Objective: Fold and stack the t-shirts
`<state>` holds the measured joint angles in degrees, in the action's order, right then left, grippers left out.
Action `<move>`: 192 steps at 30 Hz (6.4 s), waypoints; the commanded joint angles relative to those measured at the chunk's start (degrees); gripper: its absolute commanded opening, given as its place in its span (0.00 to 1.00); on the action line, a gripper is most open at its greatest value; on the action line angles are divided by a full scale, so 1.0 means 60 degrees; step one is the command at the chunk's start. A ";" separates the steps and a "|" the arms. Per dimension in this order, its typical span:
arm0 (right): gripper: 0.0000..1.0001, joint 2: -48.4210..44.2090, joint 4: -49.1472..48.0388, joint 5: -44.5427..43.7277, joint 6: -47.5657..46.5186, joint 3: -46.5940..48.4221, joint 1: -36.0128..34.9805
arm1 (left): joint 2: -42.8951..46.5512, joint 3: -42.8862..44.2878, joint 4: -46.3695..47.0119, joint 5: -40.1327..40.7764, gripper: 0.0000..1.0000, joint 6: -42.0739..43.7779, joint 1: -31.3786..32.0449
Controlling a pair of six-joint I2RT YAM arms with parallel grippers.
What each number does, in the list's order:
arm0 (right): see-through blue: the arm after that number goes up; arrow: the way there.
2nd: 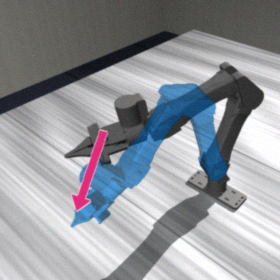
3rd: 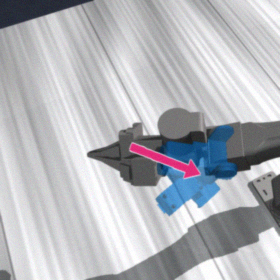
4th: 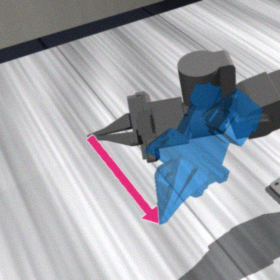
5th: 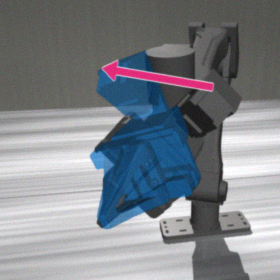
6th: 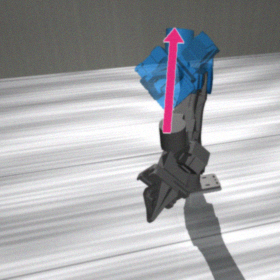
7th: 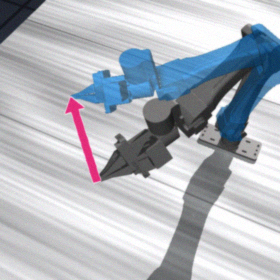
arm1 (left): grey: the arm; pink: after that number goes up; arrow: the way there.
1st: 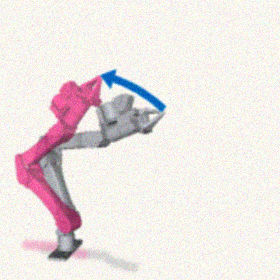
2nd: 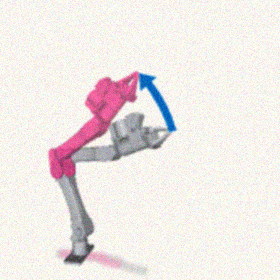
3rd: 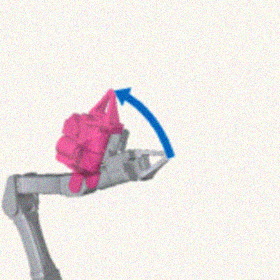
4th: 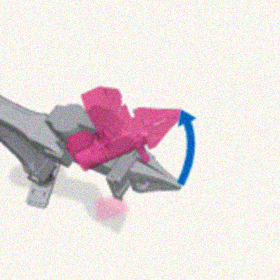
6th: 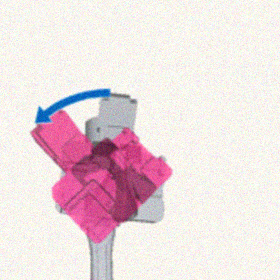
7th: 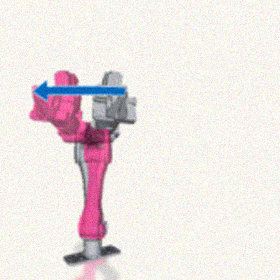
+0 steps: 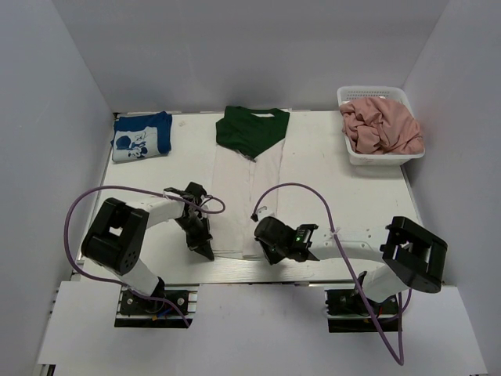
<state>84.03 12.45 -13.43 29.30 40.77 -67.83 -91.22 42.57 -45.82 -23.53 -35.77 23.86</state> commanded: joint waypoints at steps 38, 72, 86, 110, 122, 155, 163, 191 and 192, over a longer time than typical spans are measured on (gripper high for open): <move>0.00 -0.0631 0.0636 -0.1189 0.0741 0.0865 0.0173 | 0.1229 0.0946 0.0591 0.0450 0.00 0.0366 0.0038; 0.00 0.4246 0.0080 -0.1380 -0.1133 0.7265 0.5181 | -0.4863 1.0277 0.0914 0.2353 0.00 -0.0674 -0.1310; 0.87 0.5801 -0.0053 -0.0911 -0.1675 0.8936 0.5944 | -0.6579 1.2665 0.0679 0.3070 1.00 -0.0572 -0.1793; 0.90 0.2503 -0.1869 0.2985 -0.0474 0.2843 0.5900 | -0.2768 0.4566 0.3199 0.2076 0.78 0.0000 -0.1486; 0.28 0.3412 -0.1943 0.3410 -0.0182 0.2990 0.5929 | -0.3402 0.4069 0.3565 0.1212 0.00 0.0175 -0.1486; 0.00 0.0230 0.1588 0.5652 -0.0371 0.5124 0.7056 | 0.1378 0.5530 0.2305 0.2221 0.00 -0.0498 -0.1251; 0.00 0.2795 0.1734 0.6047 -0.0416 0.7368 0.7892 | -0.1858 0.9001 0.1442 0.3321 0.00 -0.0294 -0.1529; 0.90 0.5508 0.0666 0.5563 -0.1163 1.0288 0.8274 | -0.5424 1.1996 0.4017 0.2314 1.00 0.0307 -0.1911; 0.90 0.5434 0.0563 0.5607 -0.1119 0.9893 0.8172 | -0.5233 1.1587 0.4237 0.2064 1.00 0.0307 -0.1911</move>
<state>120.99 19.35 20.62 24.58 104.33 -16.27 -131.35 116.40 -24.95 -8.91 -35.38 10.92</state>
